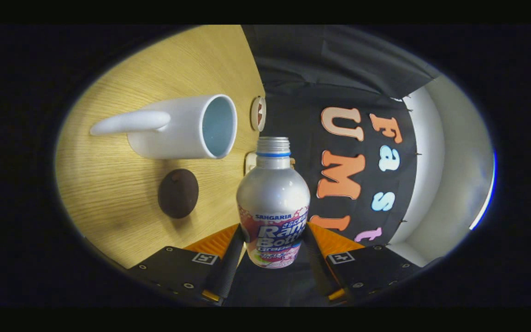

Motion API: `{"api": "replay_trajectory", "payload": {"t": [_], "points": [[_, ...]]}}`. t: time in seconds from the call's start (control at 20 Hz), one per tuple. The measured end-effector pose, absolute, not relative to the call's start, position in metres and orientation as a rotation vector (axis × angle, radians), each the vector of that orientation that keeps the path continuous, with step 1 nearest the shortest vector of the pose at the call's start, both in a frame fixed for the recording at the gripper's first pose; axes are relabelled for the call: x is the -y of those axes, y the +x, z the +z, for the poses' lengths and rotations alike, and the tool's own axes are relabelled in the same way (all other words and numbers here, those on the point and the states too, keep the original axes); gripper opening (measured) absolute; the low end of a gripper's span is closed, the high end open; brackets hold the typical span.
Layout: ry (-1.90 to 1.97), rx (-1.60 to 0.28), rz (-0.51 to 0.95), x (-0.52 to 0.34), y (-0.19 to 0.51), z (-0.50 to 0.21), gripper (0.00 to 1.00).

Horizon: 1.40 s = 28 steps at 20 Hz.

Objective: Take the bottle from table, then pour the juice into the cup, finally place the bottle on the coaster

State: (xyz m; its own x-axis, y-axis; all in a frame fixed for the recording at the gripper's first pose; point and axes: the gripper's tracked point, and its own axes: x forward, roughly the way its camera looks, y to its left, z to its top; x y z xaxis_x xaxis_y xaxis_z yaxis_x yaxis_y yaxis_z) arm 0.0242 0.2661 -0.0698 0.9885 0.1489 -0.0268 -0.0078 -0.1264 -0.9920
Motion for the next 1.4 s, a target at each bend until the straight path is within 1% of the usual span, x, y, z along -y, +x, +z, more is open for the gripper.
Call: {"api": "replay_trajectory", "payload": {"t": [0.45,1.4], "points": [[-1.808,0.136,0.134,-0.269,0.027,-0.062,0.71],[-1.884,0.126,0.136,-0.269,0.032,-0.057,0.71]]}}
